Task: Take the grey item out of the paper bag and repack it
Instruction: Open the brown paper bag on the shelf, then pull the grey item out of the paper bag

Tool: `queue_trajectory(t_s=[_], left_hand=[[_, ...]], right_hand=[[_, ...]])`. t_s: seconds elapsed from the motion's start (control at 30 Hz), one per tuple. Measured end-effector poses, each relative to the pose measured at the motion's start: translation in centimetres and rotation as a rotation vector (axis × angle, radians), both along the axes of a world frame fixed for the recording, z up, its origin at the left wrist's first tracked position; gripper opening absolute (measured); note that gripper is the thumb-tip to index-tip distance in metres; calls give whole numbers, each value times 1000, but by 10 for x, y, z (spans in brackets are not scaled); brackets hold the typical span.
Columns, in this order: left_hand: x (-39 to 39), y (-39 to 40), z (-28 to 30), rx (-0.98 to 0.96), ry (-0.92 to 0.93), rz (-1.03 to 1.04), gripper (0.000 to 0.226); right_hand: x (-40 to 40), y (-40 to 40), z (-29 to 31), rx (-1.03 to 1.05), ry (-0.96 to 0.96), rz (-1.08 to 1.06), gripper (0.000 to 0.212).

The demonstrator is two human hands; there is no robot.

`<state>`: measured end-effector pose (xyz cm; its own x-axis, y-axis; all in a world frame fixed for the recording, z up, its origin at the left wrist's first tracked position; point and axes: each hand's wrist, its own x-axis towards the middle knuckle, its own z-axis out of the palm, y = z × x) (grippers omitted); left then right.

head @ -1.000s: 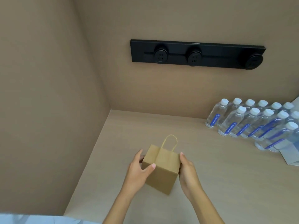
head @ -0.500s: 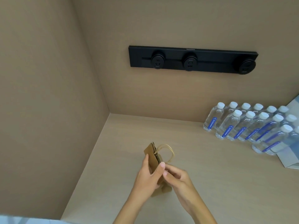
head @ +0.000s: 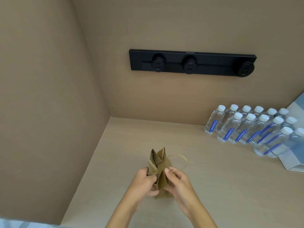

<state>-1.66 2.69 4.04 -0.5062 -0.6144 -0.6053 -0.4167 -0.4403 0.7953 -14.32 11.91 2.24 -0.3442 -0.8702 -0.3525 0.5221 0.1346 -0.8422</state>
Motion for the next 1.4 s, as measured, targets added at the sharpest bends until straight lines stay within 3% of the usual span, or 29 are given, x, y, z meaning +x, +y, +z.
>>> queue_trajectory(t_s=[0.13, 0.27, 0.37, 0.43, 0.5, 0.53, 0.6, 0.67, 0.73, 0.83, 0.93, 0.97, 1.03, 1.13, 1.23, 1.3, 1.4], left_hand=[[4, -9, 4, -114, -141, 19, 28], [16, -31, 11, -295, -317, -110, 25], [13, -37, 27, -394, -445, -227, 25], [8, -39, 39, -479, -539, -323, 29], [3, -43, 45, -584, -627, -402, 31], [0, -44, 46, -632, -656, -399, 30], [-6, -42, 48, -703, -660, -286, 22], [-9, -37, 44, -728, -532, -127, 18], [-9, -33, 36, -681, -316, -23, 30], [-3, -21, 25, -693, -99, 39, 53], [0, -10, 18, -809, -184, -20, 50], [0, -7, 17, -836, -230, -50, 44], [-2, -3, 16, -822, -314, -132, 30], [-7, 1, 18, -728, -471, -231, 38], [-9, 2, 20, -725, -460, -191, 20], [-6, 1, 18, -744, -427, -184, 23], [1, -4, 14, -730, -432, -211, 59]], right_hand=[[0, 2, 12, 188, 285, -64, 14], [-9, 18, 29, 338, 671, -215, 60], [-2, 31, 46, 335, 1133, -45, 77], [-3, 35, 48, 332, 1502, 168, 66], [-10, 36, 55, 345, 1715, 400, 45], [-14, 37, 60, 370, 1727, 507, 41], [-25, 38, 67, 402, 1676, 657, 56], [-32, 41, 75, 416, 1604, 775, 68], [-30, 42, 81, 435, 1516, 810, 50], [-18, 37, 84, 490, 1462, 530, 16], [-7, 29, 83, 561, 1613, 278, 16], [-5, 26, 80, 536, 1742, 254, 8], [-1, 19, 79, 440, 1854, 249, 15], [-4, 7, 85, 70, 2090, 406, 25], [-4, 0, 88, -141, 2250, 687, 21], [-1, -1, 89, -11, 2259, 931, 15], [-1, -12, 84, 378, 2119, 1324, 21]])
